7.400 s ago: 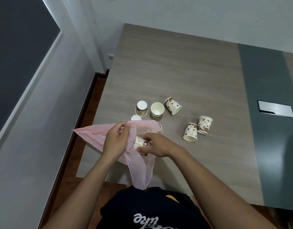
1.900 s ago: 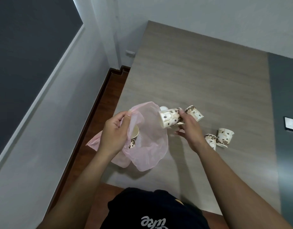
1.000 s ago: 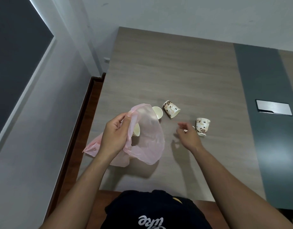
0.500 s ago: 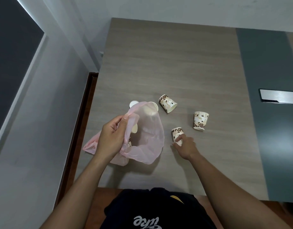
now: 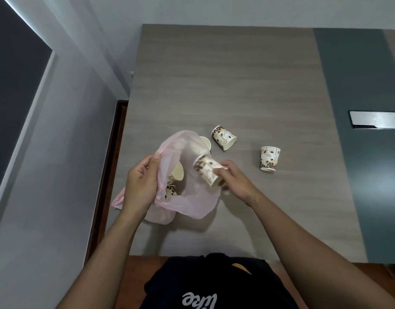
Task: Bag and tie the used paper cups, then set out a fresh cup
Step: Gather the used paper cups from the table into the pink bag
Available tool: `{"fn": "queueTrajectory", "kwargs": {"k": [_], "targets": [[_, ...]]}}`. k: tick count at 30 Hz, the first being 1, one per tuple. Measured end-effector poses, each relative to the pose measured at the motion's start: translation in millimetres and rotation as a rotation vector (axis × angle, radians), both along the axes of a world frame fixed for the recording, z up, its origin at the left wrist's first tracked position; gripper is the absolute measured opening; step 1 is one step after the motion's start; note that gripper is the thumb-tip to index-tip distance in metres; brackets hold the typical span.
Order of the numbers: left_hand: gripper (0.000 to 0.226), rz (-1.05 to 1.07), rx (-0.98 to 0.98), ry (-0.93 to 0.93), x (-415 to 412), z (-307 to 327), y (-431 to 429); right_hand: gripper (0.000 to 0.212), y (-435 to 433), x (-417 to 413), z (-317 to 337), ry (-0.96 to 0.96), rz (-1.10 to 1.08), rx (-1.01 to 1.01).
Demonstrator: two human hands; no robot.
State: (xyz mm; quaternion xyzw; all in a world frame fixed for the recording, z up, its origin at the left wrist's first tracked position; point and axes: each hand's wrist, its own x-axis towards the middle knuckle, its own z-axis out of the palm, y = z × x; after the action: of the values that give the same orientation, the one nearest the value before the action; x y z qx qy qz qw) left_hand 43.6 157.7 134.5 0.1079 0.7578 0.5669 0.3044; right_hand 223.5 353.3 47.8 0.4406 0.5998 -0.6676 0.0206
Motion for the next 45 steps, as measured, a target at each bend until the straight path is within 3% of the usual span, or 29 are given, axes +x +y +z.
{"fn": "queueTrajectory", "kwargs": {"k": [3, 7, 9, 11, 16, 19, 22, 25, 28, 34, 41, 45], "targets": [[0.041, -0.011, 0.015, -0.010, 0, 2, 2, 0.029, -21, -23, 10, 0.051, 0.279, 0.051], [0.037, -0.011, 0.010, -0.009, 7, 8, 4, 0.078, -53, -49, 5, 0.057, 0.450, 0.184], [0.036, -0.007, 0.003, -0.003, 9, 10, 2, 0.087, -59, -57, 7, 0.086, 0.449, 0.094], [0.037, -0.012, -0.003, -0.005, 10, 9, 0, 0.080, -59, -59, 6, 0.119, 0.425, -0.013], [0.035, -0.014, 0.003, -0.031, 13, 7, 3, 0.030, -27, -39, -5, 0.078, 0.275, 0.196], [0.032, -0.015, -0.021, -0.027, 19, 9, 12, 0.020, 5, -17, -7, 0.053, 0.098, 0.281], [0.031, -0.022, -0.002, -0.012, 25, 13, 26, 0.024, 46, 5, -13, -0.054, -0.039, 0.407], [0.032, -0.041, -0.010, 0.002, 28, 16, 37, 0.045, 85, 25, -28, -0.197, -0.155, 0.472], [0.031, -0.043, -0.037, -0.007, 31, 19, 45, 0.051, 115, 46, -43, -0.329, -0.220, 0.536], [0.030, -0.029, -0.068, 0.003, 35, 19, 49, 0.081, 142, 69, -72, -0.593, -0.041, 0.483], [0.031, -0.007, -0.100, -0.017, 34, 11, 41, 0.062, 128, 81, -91, -0.592, -0.078, 0.460], [0.031, 0.036, -0.090, -0.043, 30, -4, 23, 0.087, 115, 82, -96, -0.598, -0.029, 0.366]]}}
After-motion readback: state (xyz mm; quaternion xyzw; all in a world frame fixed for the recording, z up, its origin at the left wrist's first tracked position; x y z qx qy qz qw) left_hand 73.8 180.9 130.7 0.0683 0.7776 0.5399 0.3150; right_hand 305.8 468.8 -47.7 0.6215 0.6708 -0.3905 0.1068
